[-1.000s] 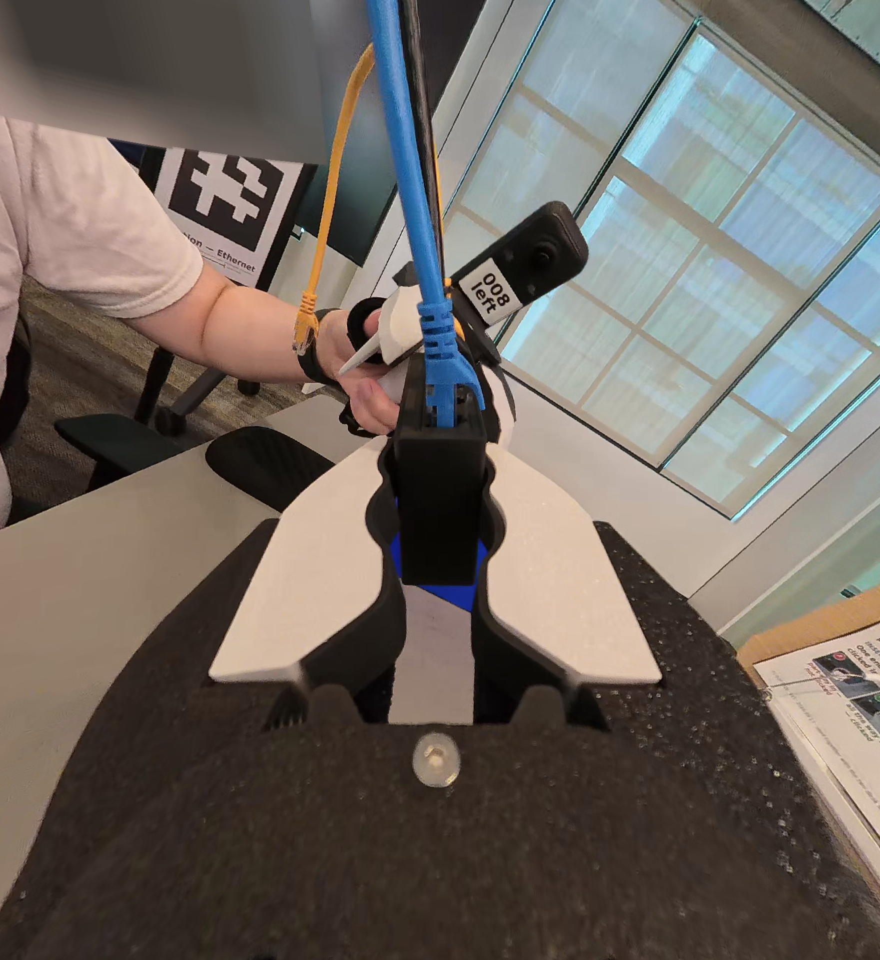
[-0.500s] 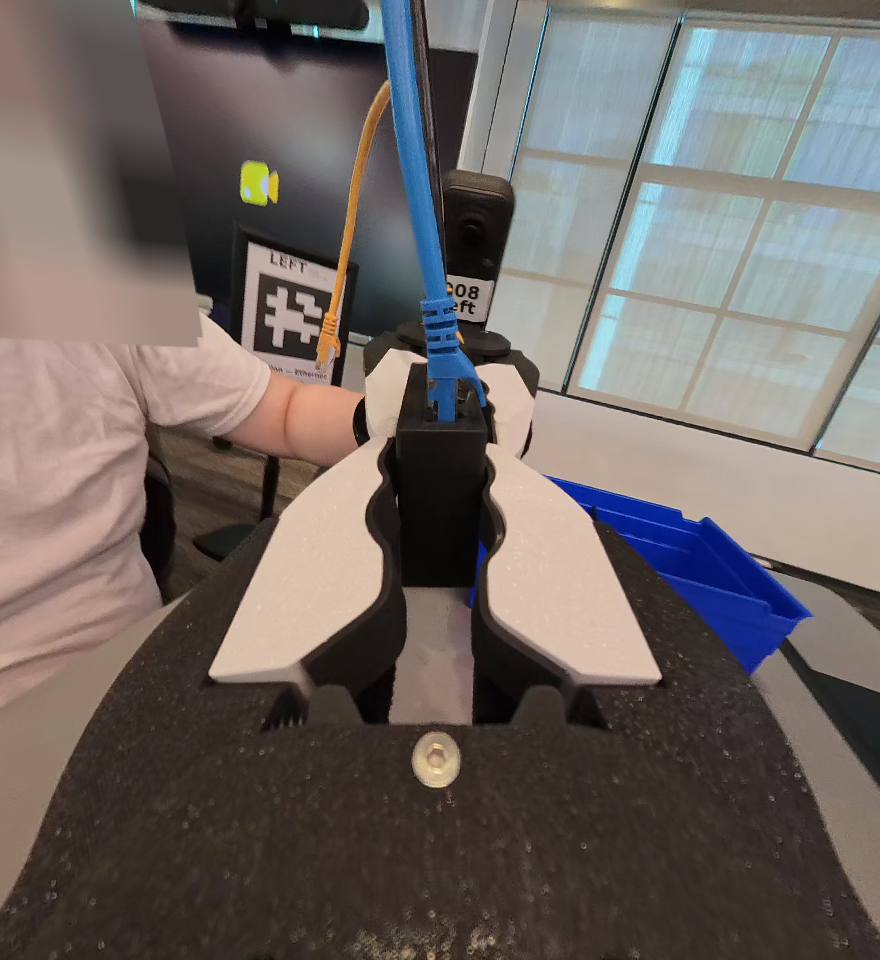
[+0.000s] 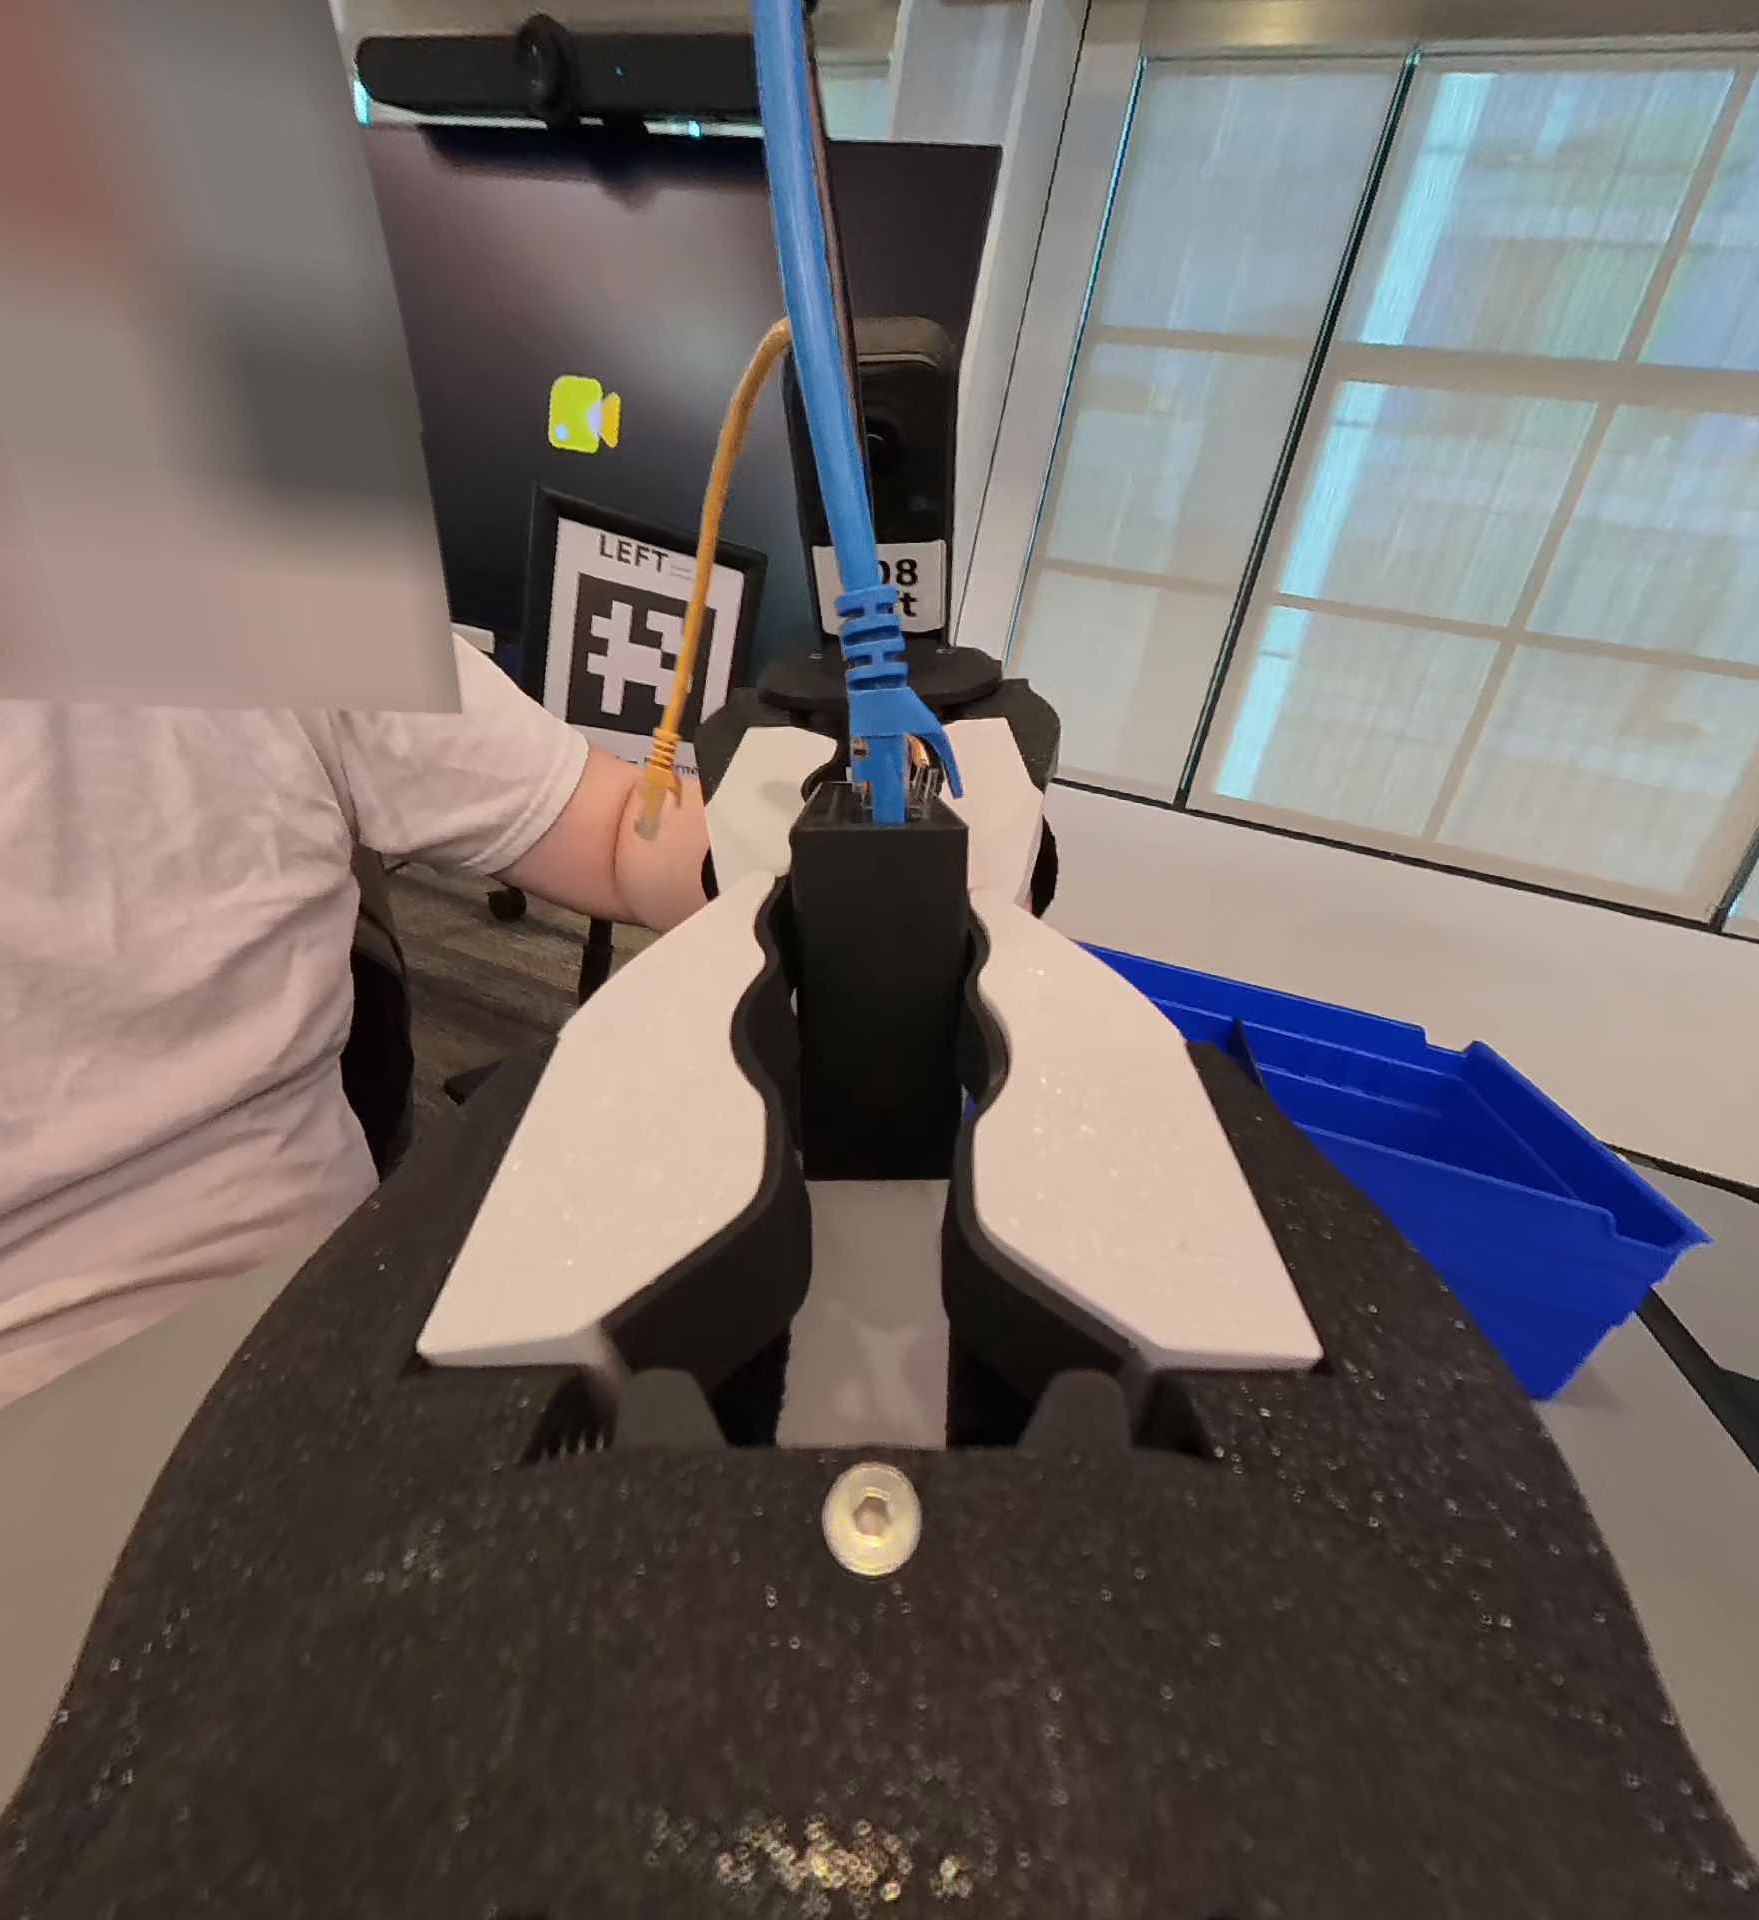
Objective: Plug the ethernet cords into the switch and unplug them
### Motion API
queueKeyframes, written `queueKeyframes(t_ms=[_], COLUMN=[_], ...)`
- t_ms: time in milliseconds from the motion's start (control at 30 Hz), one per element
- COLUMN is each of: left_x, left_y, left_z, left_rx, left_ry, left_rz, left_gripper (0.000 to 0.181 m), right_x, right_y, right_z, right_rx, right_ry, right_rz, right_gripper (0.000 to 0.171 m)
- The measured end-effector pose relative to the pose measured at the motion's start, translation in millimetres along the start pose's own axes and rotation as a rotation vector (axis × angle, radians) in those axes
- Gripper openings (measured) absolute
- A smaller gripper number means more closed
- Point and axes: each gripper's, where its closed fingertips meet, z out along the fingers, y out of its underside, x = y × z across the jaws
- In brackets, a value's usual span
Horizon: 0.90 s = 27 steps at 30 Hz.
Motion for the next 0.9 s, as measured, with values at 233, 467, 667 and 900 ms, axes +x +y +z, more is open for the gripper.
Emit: queueKeyframes(t_ms=[233,467,667,900], left_x=[-9.1,-7.7,-6.6,-3.1], left_y=[14.8,28.3,34.8,27.9], left_z=[-2.0,-1.8,0.5,-1.6], left_rx=[-0.105,-0.172,-0.205,-0.162], left_ry=[-0.045,-0.054,-0.048,-0.013], left_rz=[0.039,0.082,0.104,0.074], left_gripper=[0.029,0.029,0.029,0.029], right_x=[10.6,9.0,8.8,3.0], right_y=[7.9,17.1,37.3,39.5], right_z=[-1.1,-3.8,1.6,3.0], right_rx=[-0.163,-0.431,-0.579,-0.513], right_ry=[0.099,0.15,0.144,0.082], right_rz=[-0.055,-0.181,-0.2,-0.145], right_gripper=[0.04,0.045,0.03,0.026])
